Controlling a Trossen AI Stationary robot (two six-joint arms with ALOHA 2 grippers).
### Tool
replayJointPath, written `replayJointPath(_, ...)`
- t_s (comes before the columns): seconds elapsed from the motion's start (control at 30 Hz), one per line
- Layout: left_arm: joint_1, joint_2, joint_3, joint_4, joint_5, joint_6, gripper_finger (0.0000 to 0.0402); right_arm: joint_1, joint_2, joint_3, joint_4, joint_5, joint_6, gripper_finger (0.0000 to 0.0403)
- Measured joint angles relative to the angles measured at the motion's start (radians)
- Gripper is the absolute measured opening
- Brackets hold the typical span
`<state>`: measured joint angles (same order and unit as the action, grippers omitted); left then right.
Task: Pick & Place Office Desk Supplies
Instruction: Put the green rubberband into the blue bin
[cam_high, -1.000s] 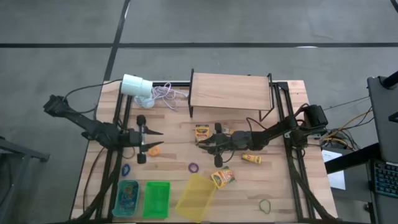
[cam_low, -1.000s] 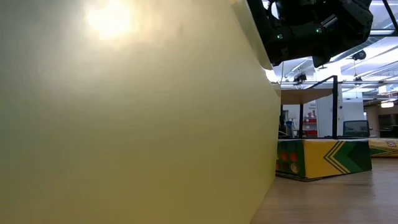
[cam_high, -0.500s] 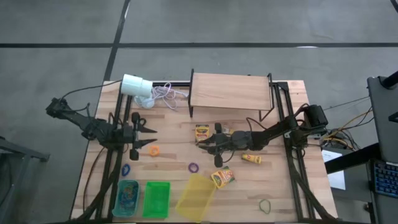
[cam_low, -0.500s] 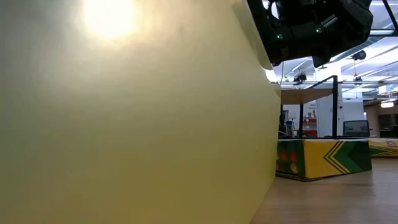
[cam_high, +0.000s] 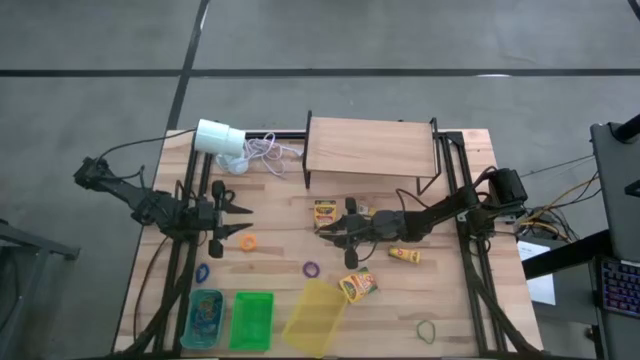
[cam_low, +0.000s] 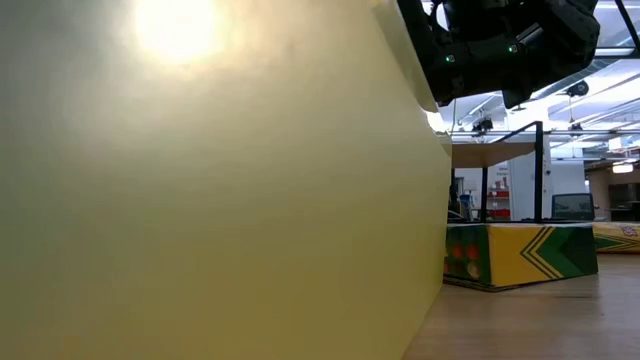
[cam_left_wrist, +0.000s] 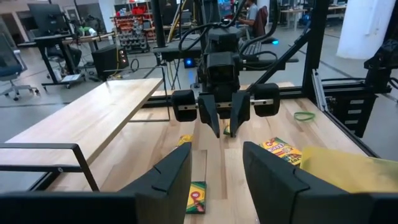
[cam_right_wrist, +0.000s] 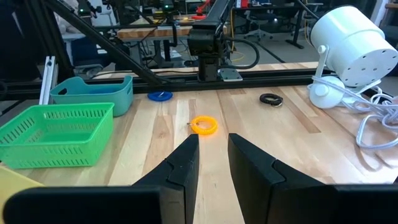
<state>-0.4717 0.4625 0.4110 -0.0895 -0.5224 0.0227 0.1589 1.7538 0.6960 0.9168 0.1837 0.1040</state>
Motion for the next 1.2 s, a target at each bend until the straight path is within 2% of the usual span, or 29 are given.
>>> replayJointPath(0.3,0.0,0.0,0.0,-0.044,0.0,0.003,0.0148,0.0,-0.001,0.0,0.01,-0.001,0.061,0.0084)
replayJointPath(0.43,0.0,0.0,0.0,-0.043,0.0,0.003,0.0148,0.0,-0.01,0.007,0.008,-0.011,0.163,0.0084)
replayJointPath(0.5,0.0,0.0,0.0,-0.043,0.0,0.003,0.0148,0.0,-0.014,0.021,0.008,-0.045,0.186,0.0084)
replayJointPath(0.63,0.0,-0.001,0.0,-0.047,0.0,0.003,0.0148,0.0,-0.042,0.057,-0.051,-0.18,0.17,0.0084)
replayJointPath(0.7,0.0,-0.001,0.0,-0.047,0.0,0.003,0.0148,0.001,-0.077,0.079,-0.152,-0.237,0.191,0.0084)
replayJointPath(0.77,0.0,-0.001,0.0,-0.047,0.0,0.003,0.0148,0.003,-0.124,0.117,-0.304,-0.247,0.235,0.0084)
replayJointPath(0.93,0.0,0.0,0.0,-0.051,0.0,0.003,0.0148,0.02,-0.228,0.258,-0.822,-0.236,0.396,0.0084)
replayJointPath(1.07,0.0,0.0,0.0,-0.071,0.0,0.002,0.0148,0.064,-0.251,0.405,-1.117,-0.235,0.502,0.0084)
replayJointPath(1.2,0.0,0.0,0.0,-0.106,0.0,0.002,0.0148,0.125,-0.251,0.557,-1.353,-0.222,0.522,0.0084)
